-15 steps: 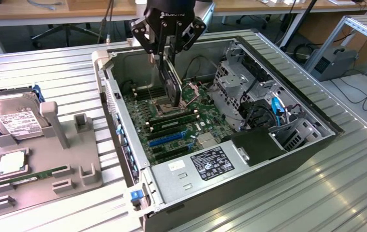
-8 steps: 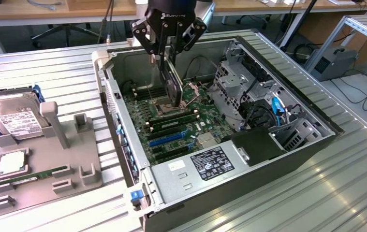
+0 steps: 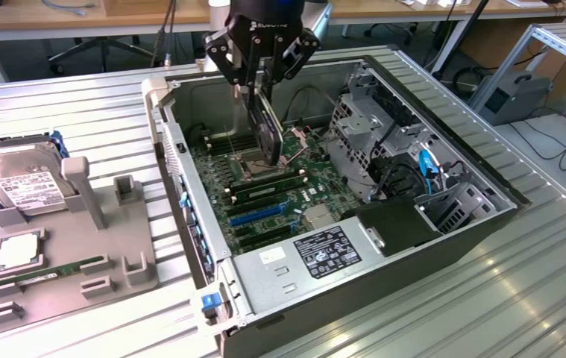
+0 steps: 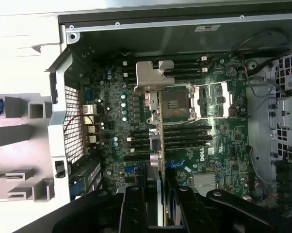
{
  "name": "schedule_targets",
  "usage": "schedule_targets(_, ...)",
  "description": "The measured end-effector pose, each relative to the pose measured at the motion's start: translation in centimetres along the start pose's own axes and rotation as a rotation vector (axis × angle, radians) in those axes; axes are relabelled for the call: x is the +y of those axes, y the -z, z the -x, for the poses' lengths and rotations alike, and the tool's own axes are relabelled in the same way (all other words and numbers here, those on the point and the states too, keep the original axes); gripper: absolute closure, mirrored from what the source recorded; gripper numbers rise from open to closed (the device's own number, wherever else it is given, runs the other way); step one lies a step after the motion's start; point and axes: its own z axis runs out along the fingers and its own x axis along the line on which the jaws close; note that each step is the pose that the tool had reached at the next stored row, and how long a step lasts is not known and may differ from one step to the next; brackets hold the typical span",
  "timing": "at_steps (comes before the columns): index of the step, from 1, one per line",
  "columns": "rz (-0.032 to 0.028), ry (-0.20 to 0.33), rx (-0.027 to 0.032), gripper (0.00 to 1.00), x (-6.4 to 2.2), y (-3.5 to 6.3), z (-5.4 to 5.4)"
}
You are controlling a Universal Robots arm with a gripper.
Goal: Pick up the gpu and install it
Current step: 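Pick up the gpu and move the gpu toward the slot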
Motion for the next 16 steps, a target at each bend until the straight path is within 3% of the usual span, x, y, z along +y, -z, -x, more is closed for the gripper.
schedule_targets(16, 0.0, 0.0, 0.0, 0.73, 0.02, -0.33, 0.36)
